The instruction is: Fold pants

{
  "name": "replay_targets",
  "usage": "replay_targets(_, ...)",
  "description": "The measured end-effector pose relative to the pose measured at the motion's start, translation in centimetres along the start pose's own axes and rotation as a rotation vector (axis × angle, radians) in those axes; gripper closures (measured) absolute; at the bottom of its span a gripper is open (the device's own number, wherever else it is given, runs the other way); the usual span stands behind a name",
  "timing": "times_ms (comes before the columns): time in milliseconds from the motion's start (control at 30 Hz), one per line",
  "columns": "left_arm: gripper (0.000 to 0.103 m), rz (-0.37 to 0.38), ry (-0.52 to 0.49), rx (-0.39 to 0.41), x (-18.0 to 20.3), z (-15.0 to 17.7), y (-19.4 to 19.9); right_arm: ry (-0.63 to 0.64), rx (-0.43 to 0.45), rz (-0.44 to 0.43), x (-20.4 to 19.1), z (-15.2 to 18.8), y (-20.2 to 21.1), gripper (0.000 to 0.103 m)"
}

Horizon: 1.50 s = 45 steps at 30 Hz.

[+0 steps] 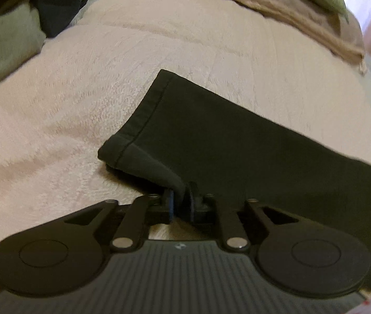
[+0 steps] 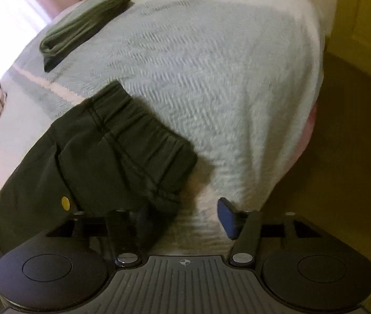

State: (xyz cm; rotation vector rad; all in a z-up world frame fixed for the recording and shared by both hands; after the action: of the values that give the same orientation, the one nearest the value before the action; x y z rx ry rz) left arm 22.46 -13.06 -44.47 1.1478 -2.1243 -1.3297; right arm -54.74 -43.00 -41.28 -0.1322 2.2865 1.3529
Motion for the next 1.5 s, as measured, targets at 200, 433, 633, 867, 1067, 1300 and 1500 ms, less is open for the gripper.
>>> replay_targets(200, 0.087, -0.111, -0.124, 0.003, 1.6, -1.6, 3.9, 0.350, 0.033, 0.065, -5.5, -2.7, 3.5, 0.048)
replay_targets(433, 0.086, 0.033, -0.232, 0.077, 13.0, -4.4, 6.8, 0.404, 0.021, -0.145, -7.5, -7.1, -0.4, 0.048)
replay_targets(633, 0.079, 0.428, -0.410, 0.043, 29.5, -4.7, 6.3, 0.257, -0.065, -0.289, -5.4, -10.5, -6.2, 0.048)
replay_targets(867, 0.073, 0.646, -0.780, -0.028, 41.8, -1.8, 4.4, 0.252, -0.129, -0.424, -4.5, -10.0, -7.4, 0.049)
replay_targets(1067, 0.099, 0.782, -0.830, -0.121, 42.9, -0.7, 4.5, 0.326, -0.111, -0.399, -4.5, -9.8, -6.8, 0.094)
replay_targets(1300, 0.086, 0.810, -0.774, -0.160, 41.2, -1.6, 4.6, 0.297, -0.131, -0.391, -4.4, -9.9, -6.7, 0.066)
replay_targets(1500, 0.078, 0.811, -0.837, -0.178, 42.5, -1.4, 4.2, 0.307, -0.186, -0.396, -4.6, -8.6, -7.8, 0.052)
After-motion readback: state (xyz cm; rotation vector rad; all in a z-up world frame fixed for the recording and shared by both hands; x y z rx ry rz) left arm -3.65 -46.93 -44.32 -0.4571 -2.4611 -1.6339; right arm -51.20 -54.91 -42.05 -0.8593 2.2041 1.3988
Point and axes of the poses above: each gripper's, at about its wrist camera, not at the fingertips, and y roughly against the way its jaws point, x to its right, z to its underside, the point moved 6 cm from there along -y, roughly the way its jaws point, and after that the axes turned 14 degrees about -z, right-handed, at the moved point
